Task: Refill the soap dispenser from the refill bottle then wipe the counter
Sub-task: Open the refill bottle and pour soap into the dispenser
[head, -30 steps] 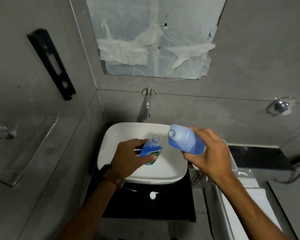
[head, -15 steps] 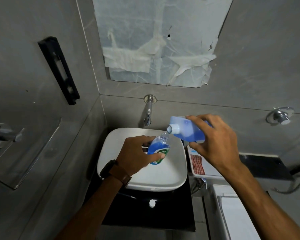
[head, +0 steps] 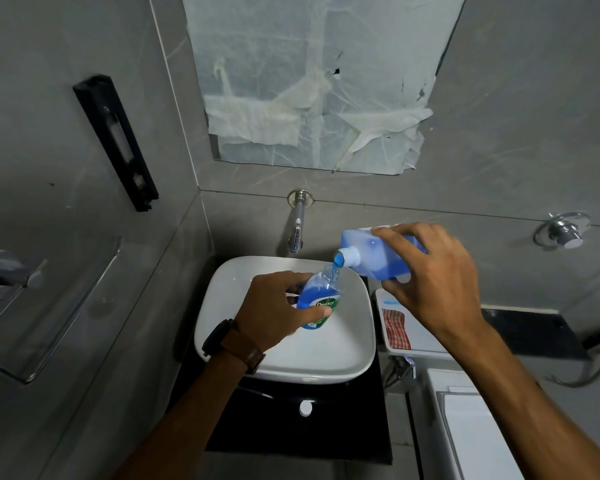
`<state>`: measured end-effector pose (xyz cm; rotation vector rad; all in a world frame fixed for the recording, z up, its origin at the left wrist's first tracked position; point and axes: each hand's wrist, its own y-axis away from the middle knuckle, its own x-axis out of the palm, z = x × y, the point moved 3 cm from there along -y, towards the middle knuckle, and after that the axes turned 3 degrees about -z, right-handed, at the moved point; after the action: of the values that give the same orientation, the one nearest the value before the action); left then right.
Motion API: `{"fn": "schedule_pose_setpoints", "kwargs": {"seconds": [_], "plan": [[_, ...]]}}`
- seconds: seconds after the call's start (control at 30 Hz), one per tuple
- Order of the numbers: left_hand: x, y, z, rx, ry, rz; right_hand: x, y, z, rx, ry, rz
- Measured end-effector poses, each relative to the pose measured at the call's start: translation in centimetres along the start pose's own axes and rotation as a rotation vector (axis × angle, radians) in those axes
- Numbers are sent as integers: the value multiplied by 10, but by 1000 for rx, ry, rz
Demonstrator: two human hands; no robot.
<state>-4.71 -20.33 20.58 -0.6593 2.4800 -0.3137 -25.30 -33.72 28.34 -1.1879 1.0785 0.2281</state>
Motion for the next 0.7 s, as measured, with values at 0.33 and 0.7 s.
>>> {"fn": "schedule_pose_setpoints", "kwargs": {"seconds": [0.33,0.7], "plan": [[2,1,2,4,-4,14,-1,0,0,-2,30,1],[0,2,-3,7,0,17,-4,-1,0,-4,29,-11]]}}
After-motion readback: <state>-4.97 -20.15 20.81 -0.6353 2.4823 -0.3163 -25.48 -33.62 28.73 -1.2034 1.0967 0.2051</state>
